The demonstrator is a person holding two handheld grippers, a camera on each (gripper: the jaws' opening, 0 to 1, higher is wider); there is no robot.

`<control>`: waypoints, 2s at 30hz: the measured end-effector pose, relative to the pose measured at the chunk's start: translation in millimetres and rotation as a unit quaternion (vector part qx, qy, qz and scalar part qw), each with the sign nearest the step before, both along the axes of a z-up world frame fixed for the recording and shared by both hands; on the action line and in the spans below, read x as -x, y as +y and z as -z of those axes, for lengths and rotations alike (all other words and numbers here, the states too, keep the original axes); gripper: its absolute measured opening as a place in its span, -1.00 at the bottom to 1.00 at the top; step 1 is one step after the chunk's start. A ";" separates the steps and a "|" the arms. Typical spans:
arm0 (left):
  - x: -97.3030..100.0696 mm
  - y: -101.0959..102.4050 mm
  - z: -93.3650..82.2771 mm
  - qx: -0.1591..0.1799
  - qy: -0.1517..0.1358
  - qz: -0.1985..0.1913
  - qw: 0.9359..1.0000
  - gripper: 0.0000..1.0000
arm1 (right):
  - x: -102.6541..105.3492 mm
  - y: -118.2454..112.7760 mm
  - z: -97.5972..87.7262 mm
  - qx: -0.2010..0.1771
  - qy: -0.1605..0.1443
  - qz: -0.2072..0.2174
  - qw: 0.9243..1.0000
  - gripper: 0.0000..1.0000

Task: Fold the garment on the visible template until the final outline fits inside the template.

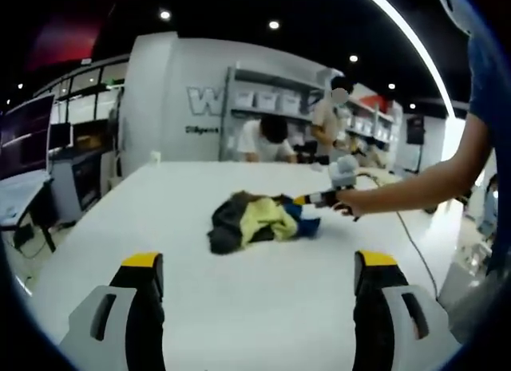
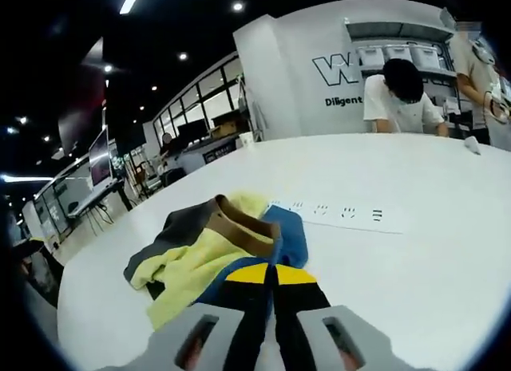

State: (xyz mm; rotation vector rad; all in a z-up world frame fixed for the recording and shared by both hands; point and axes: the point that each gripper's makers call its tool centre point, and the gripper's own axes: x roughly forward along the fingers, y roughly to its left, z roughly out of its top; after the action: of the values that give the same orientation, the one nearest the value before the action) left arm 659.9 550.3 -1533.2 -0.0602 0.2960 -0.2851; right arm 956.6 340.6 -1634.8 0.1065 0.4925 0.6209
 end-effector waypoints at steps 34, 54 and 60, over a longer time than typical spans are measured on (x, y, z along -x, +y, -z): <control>-4.9 -42.4 -15.9 0.001 -0.035 0.073 0.997 0.66 | 147.1 -52.9 -177.7 0.024 -0.197 -0.019 0.980 -1.00; -73.4 -131.0 44.1 -0.127 -0.051 0.175 0.975 0.17 | 245.5 -106.4 -220.8 -0.017 -0.201 0.053 0.978 -1.00; -93.8 -144.0 57.4 -0.151 -0.052 0.187 0.969 0.18 | 250.9 -111.7 -220.5 -0.020 -0.195 0.058 0.979 -1.00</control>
State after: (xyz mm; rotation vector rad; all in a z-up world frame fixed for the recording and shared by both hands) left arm 753.7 406.3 -1590.6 0.3135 0.2429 -0.6122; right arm 705.7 228.9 -1414.3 0.0484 0.0936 0.5197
